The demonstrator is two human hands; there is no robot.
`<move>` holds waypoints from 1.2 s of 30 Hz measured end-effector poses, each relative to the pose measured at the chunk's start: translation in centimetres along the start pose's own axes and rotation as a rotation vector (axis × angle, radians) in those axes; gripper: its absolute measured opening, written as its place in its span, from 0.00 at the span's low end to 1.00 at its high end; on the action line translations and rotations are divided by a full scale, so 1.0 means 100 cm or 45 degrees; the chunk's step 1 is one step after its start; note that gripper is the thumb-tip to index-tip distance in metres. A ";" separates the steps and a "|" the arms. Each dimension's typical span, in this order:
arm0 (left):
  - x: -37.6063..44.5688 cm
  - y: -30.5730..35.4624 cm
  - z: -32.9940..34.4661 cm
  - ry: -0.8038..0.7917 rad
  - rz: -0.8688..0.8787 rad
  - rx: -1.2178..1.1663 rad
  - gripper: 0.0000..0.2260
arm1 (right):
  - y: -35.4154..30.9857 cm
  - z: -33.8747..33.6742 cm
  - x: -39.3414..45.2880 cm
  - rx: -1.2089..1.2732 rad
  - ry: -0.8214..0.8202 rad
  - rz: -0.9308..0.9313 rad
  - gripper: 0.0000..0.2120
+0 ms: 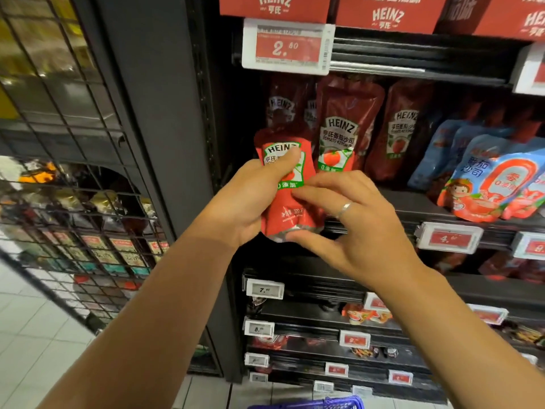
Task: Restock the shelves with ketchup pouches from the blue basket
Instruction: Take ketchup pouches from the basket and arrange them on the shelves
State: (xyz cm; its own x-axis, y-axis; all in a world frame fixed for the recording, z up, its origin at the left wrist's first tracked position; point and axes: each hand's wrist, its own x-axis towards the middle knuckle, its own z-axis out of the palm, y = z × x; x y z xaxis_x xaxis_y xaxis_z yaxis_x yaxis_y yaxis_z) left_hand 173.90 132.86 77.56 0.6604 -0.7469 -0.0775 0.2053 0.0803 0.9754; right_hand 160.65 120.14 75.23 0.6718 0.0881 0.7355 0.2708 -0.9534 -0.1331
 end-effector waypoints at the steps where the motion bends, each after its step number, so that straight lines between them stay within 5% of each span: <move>1: -0.003 -0.001 0.001 -0.016 0.033 0.036 0.15 | 0.000 -0.003 0.003 -0.005 0.012 -0.037 0.25; 8: -0.004 -0.005 -0.006 0.226 0.151 0.274 0.27 | 0.003 -0.011 0.003 0.040 -0.058 -0.166 0.19; 15: -0.001 -0.003 -0.013 0.191 0.284 0.379 0.20 | 0.013 -0.011 0.003 0.042 -0.107 -0.344 0.17; 18: 0.004 0.003 -0.017 0.227 0.366 0.348 0.19 | 0.018 -0.015 -0.002 0.263 -0.042 0.027 0.19; 21: 0.014 0.013 -0.026 0.316 0.407 0.437 0.18 | 0.034 -0.015 -0.001 0.490 0.275 0.619 0.17; 24: 0.028 0.019 -0.025 0.407 0.404 0.557 0.18 | 0.062 -0.007 0.008 0.436 0.249 0.974 0.28; 27: 0.043 0.021 -0.016 0.536 0.515 0.770 0.21 | 0.078 0.008 0.020 0.326 0.148 1.114 0.35; 33: 0.068 0.009 -0.009 0.683 0.771 0.868 0.34 | 0.085 0.023 0.026 0.178 0.207 1.053 0.17; 36: 0.072 -0.006 -0.014 0.666 0.842 0.843 0.32 | 0.086 0.023 0.026 0.173 0.194 1.017 0.15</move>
State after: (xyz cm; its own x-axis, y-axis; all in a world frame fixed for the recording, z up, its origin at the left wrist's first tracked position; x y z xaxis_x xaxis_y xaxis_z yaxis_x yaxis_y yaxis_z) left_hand 179.54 128.30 76.11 0.7569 -0.2980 0.5817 -0.6353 -0.1264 0.7619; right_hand 166.31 112.80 74.42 0.5987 -0.6514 0.4661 -0.1616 -0.6681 -0.7263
